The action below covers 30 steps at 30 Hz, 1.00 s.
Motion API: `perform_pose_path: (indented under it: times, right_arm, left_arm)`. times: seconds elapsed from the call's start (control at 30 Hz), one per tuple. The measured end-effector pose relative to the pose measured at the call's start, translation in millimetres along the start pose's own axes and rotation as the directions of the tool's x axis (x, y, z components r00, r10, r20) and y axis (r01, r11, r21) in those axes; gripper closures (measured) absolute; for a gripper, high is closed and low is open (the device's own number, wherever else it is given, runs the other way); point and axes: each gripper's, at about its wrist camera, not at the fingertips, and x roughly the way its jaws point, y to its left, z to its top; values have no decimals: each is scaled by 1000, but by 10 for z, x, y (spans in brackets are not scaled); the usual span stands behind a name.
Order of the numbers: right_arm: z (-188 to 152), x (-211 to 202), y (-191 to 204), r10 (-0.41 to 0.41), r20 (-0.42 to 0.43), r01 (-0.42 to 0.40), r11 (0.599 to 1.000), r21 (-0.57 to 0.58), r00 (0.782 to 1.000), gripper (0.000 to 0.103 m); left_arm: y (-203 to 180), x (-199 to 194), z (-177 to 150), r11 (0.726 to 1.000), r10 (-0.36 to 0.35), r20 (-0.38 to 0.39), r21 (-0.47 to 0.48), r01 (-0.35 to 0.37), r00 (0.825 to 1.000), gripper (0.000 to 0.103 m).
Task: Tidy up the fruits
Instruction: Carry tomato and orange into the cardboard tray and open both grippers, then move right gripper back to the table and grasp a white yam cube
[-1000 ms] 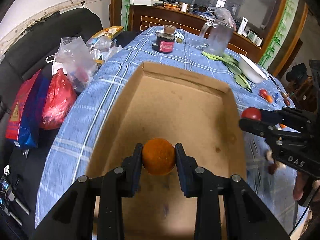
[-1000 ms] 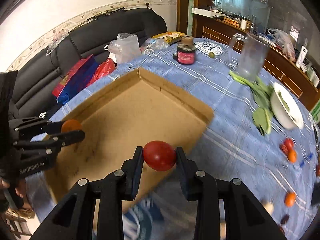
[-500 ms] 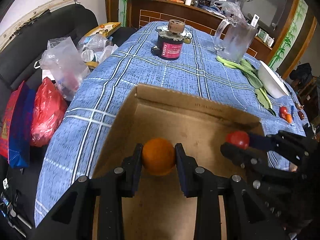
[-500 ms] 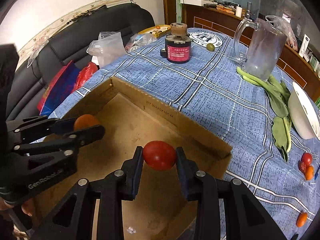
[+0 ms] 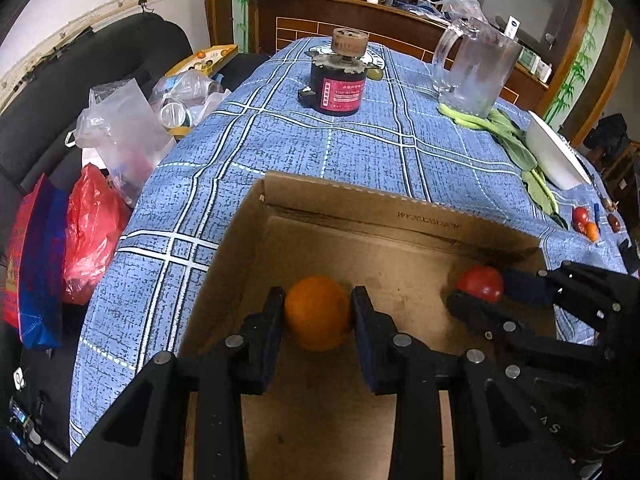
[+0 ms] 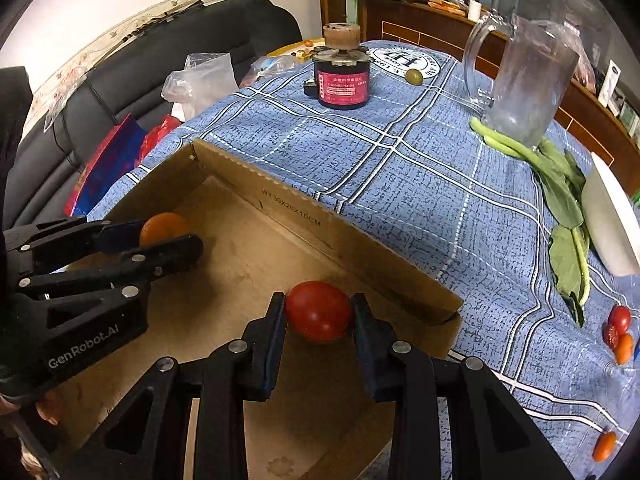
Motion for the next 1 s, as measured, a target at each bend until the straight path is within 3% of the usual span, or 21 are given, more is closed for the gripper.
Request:
perform_pose_path:
  times: [0.23, 0.4, 0.83, 1.0]
  right_arm:
    - [-20, -25, 9, -10, -5, 10, 1000, -21, 1000, 64]
    - [-46, -97, 18, -26, 10, 26, 999, -29, 1000, 54]
    - [-207, -538, 2, -14, 62, 15, 1000, -5, 998, 53]
    - [-380, -814, 13, -5, 82, 5, 1000, -3, 997, 53]
  left_arm:
    - [20, -32, -39, 999, 30, 5, 14, -31, 1000, 58]
    - [60, -95, -71, 999, 44, 9, 13, -44, 999, 54]
    - [102, -486, -331, 997, 74, 35, -8, -73, 997, 49]
    - [-5, -752, -513, 995, 100, 75, -5, -100, 992, 36]
